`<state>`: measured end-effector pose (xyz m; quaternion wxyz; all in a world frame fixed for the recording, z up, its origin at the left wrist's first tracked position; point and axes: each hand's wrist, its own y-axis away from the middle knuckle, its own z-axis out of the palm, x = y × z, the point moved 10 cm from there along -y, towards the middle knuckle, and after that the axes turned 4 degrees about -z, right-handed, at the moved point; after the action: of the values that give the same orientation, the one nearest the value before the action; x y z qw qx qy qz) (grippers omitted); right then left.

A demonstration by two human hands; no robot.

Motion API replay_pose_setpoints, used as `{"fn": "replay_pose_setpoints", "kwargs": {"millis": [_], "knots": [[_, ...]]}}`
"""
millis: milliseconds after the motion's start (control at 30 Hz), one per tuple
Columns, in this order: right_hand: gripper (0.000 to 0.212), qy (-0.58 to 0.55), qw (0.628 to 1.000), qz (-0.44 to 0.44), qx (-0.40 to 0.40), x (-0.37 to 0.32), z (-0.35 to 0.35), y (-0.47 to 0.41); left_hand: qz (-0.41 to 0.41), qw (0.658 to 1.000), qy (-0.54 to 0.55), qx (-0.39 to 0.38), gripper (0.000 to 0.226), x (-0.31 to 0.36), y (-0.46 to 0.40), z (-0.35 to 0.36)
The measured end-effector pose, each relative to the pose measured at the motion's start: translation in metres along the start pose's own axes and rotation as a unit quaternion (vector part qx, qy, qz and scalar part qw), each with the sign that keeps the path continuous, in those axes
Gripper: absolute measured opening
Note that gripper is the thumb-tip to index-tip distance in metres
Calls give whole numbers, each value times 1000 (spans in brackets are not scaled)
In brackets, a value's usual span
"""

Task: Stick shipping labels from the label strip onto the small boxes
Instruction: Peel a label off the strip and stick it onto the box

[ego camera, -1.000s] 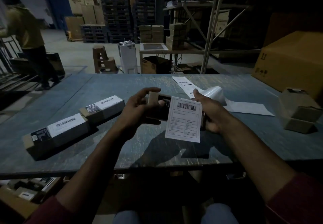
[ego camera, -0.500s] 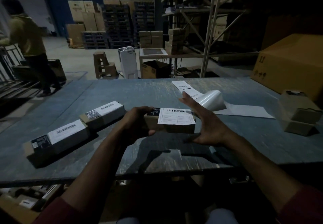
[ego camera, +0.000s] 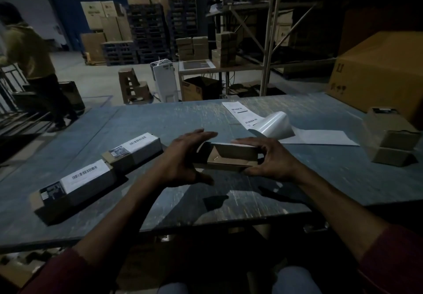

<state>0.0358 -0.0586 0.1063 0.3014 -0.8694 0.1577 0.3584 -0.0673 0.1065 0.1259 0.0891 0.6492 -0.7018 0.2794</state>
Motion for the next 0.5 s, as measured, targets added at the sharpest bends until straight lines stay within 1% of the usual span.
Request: {"fn": "replay_pose_setpoints", "kwargs": {"millis": [67, 200, 267, 333, 500], "knots": [[80, -18, 1000, 6, -7, 2, 1, 1, 21, 999, -36, 8, 103, 3, -6, -3], [79, -22, 999, 2, -36, 1, 6, 1, 44, 996, -71, -34, 96, 12, -13, 3], [79, -33, 999, 10, -41, 1, 7, 1, 69, 995, -50, -42, 85, 21, -11, 6], [79, -47, 998, 13, -43, 0, 6, 3, 82, 996, -36, -31, 78, 27, -8, 4], [77, -61, 996, 6, -63, -3, 7, 3, 86, 996, -12, -27, 72, 25, -3, 4]]}}
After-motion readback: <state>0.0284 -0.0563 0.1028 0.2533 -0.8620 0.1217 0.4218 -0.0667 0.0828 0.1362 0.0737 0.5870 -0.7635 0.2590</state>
